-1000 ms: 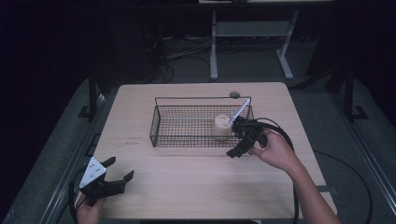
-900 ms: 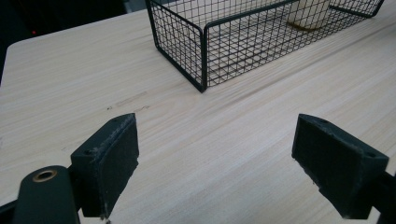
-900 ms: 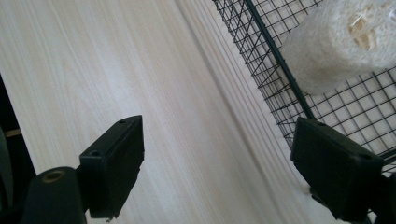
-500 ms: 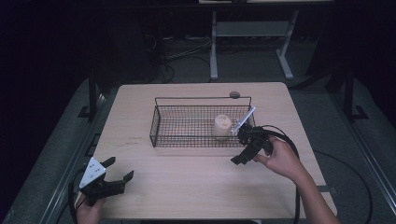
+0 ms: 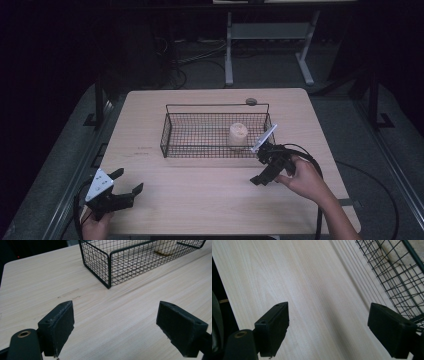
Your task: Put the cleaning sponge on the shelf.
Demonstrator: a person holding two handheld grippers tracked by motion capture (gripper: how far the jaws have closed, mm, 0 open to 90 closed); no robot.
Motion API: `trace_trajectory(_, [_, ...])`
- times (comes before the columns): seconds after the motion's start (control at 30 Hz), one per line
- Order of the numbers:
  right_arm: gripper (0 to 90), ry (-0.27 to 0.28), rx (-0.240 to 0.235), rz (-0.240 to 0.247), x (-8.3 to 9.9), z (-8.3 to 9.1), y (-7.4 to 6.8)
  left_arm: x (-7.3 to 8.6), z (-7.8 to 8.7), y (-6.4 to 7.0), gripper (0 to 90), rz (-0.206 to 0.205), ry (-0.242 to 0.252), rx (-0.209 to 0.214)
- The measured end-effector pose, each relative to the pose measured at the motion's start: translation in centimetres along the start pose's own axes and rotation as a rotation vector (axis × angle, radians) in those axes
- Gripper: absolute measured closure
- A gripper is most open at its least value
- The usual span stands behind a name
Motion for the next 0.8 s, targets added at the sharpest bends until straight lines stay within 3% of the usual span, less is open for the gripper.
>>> trace_trajectory(0.8, [17.0, 0.036, -0.004, -0.043, 4.0, -1.0, -0.5, -0.1, -0.1, 0.3, 14.0, -0.001, 0.001, 0.003])
Point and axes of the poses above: each handheld gripper's, and its own axes: z roughly backward along the jaws, x roughly out of its underside, y roughly to its right, the point moved 8 cm from there along -z, roughly forward along the jaws, and after that the axes turned 6 degrees about -x, right-handed, at the moved point
